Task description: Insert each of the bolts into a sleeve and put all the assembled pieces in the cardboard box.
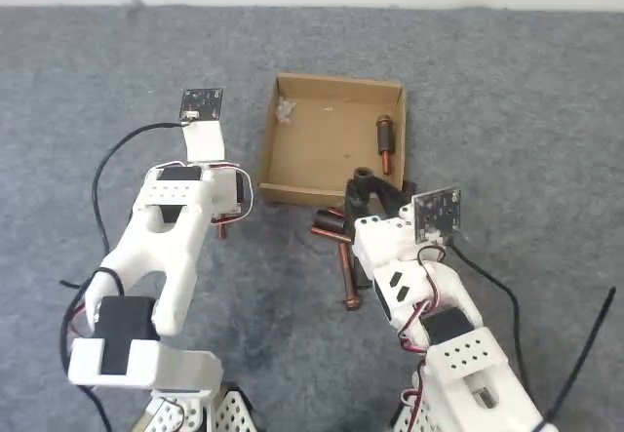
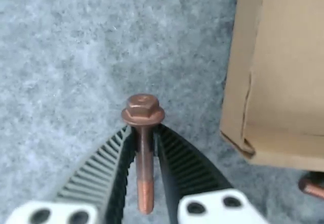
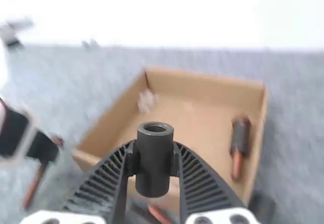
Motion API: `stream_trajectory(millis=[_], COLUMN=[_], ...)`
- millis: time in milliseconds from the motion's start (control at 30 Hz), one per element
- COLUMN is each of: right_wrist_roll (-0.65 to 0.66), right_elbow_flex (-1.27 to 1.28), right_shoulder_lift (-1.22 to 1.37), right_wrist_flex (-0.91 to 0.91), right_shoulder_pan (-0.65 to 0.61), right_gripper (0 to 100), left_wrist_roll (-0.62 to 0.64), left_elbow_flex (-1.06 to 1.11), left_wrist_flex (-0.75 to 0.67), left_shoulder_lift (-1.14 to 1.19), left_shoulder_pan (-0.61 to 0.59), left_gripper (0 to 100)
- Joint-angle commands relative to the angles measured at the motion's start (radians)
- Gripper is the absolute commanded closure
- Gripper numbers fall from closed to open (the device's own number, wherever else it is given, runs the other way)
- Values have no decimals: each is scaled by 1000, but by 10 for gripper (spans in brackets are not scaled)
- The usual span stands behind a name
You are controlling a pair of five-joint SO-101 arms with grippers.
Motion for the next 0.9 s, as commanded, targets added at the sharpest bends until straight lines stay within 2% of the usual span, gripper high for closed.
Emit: stream_trajectory(millis=[0, 200, 367, 867], right_wrist_roll=[-15, -15, -15, -15], right_elbow_flex=[-14, -18, -31, -368], right_shoulder_lift=[-30, -28, 35, 845], right_wrist_flex=[-93, -107, -213, -628], right_shoulder_pan=[-4, -4, 1, -1], right_gripper=[992, 992, 992, 992], left_wrist_roll=[-11, -11, -11, -17], left_elbow_flex=[-2, -1, 4, 35], left_wrist_flex=[-14, -14, -14, -20], left_shoulder_lift=[-63, -66, -68, -100], left_shoulder_pan=[-5, -6, -6, -6], left_gripper=[987, 987, 987, 987])
